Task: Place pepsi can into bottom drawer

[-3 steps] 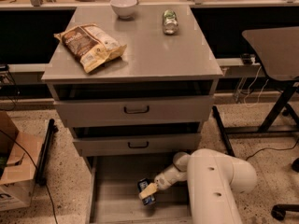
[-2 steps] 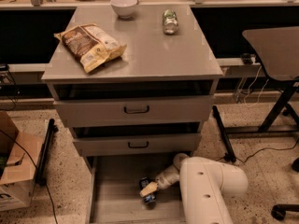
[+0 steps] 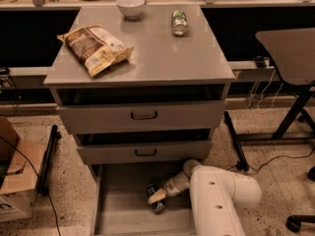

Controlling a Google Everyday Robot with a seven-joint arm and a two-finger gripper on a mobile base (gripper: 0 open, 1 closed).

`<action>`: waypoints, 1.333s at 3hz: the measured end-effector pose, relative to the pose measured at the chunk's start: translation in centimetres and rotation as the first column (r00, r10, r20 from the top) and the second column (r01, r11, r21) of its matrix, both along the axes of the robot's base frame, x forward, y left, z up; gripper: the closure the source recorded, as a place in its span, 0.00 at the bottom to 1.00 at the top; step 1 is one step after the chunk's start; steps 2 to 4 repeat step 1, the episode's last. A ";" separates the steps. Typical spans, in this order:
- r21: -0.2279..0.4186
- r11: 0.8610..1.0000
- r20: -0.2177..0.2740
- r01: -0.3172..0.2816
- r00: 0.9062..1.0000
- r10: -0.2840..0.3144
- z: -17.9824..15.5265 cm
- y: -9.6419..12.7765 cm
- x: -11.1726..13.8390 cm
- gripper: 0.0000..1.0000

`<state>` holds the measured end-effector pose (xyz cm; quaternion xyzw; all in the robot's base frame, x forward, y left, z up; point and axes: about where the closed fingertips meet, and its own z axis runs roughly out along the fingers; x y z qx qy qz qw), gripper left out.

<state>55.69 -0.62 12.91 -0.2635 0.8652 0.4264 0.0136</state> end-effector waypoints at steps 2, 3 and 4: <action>0.000 1.000 0.000 0.000 1.000 0.000 0.0 0.0 0.0 0.00; 0.000 1.000 0.000 0.000 1.000 0.000 0.0 0.0 0.0 0.00; 0.000 1.000 0.000 0.000 1.000 0.000 0.0 0.0 0.0 0.00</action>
Offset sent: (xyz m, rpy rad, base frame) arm 0.0000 0.0000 0.0000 0.0000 0.0000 0.0000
